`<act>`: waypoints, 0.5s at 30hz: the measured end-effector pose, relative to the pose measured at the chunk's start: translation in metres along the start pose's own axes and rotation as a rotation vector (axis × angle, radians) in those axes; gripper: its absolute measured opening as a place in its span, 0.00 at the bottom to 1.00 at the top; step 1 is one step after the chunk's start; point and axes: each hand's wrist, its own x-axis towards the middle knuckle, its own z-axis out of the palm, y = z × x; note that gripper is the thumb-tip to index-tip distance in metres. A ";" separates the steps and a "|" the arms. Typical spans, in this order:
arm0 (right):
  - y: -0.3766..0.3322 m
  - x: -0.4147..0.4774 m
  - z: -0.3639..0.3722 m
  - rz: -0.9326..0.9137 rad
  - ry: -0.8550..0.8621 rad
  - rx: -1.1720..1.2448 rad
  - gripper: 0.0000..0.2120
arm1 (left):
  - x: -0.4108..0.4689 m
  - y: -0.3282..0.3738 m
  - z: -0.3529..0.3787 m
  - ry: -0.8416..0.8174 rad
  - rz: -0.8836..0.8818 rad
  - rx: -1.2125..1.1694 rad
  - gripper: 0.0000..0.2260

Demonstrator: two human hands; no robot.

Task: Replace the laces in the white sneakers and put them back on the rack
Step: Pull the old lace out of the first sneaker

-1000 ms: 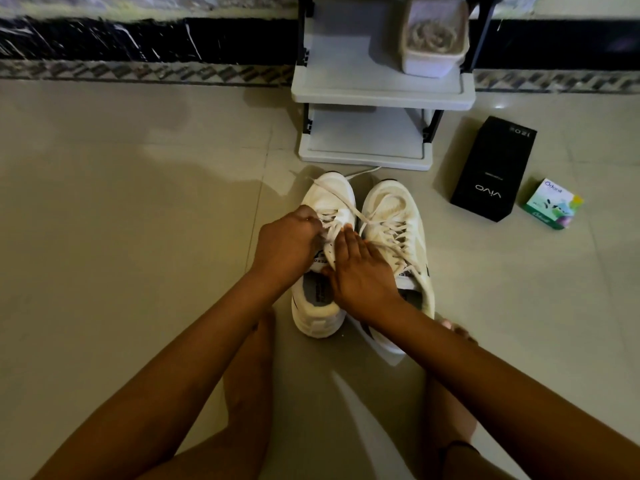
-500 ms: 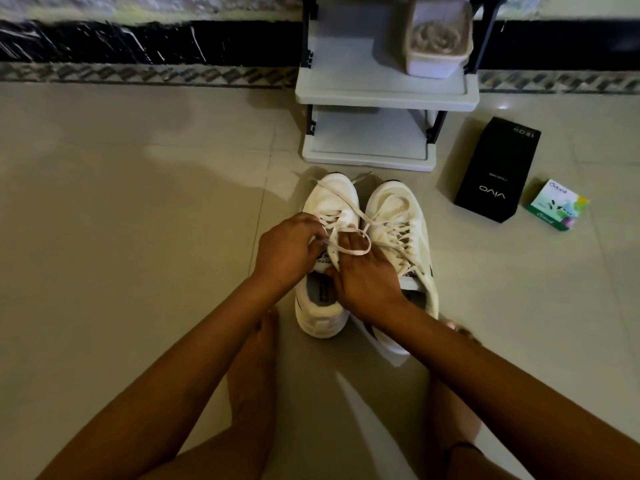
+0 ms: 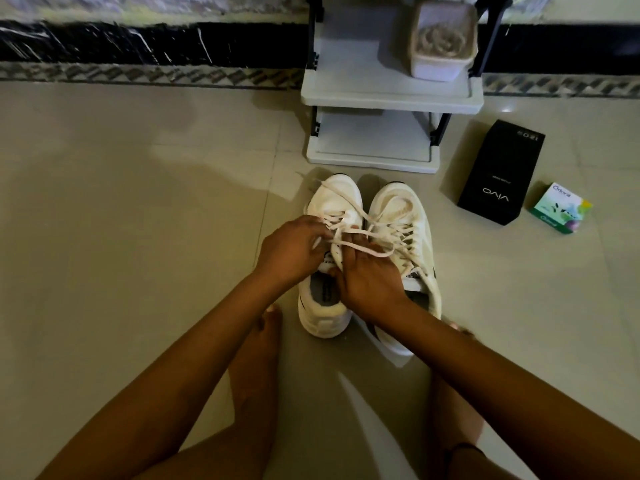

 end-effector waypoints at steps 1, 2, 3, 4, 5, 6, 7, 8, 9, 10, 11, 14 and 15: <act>0.000 0.000 -0.001 -0.003 0.043 -0.009 0.33 | -0.001 0.000 0.002 0.024 -0.011 0.056 0.10; 0.000 0.000 -0.001 0.000 0.059 -0.025 0.32 | -0.002 0.000 0.004 0.041 0.001 0.113 0.10; 0.000 0.000 -0.001 0.007 0.071 -0.045 0.31 | -0.002 0.001 0.004 0.049 0.021 0.155 0.09; 0.000 0.000 -0.002 0.012 0.064 -0.051 0.31 | 0.000 0.001 0.004 0.054 0.046 0.173 0.09; 0.000 0.000 -0.001 0.013 0.063 -0.046 0.31 | 0.001 0.001 0.002 0.057 0.067 0.145 0.09; 0.000 -0.001 -0.002 0.014 0.064 -0.037 0.30 | 0.002 0.002 -0.001 0.065 0.079 0.041 0.08; 0.000 -0.001 -0.001 0.009 0.058 -0.037 0.30 | 0.004 0.003 -0.005 0.066 0.086 -0.114 0.07; 0.001 -0.002 0.000 0.004 0.054 -0.048 0.30 | 0.004 0.005 -0.010 0.065 0.089 -0.276 0.06; 0.002 -0.002 0.000 -0.002 0.054 -0.062 0.30 | 0.005 0.006 -0.014 0.062 0.092 -0.386 0.05; 0.002 -0.002 0.001 -0.010 0.054 -0.073 0.30 | 0.004 0.008 -0.017 0.059 0.089 -0.441 0.05; 0.002 -0.002 0.001 -0.016 0.056 -0.072 0.30 | 0.004 0.007 -0.018 0.056 0.079 -0.462 0.06; 0.001 -0.002 -0.002 -0.018 0.061 -0.044 0.30 | 0.003 0.003 -0.012 0.023 0.083 -0.325 0.10; 0.000 -0.002 -0.002 -0.014 0.059 -0.029 0.30 | 0.003 0.001 -0.008 0.002 0.097 -0.194 0.13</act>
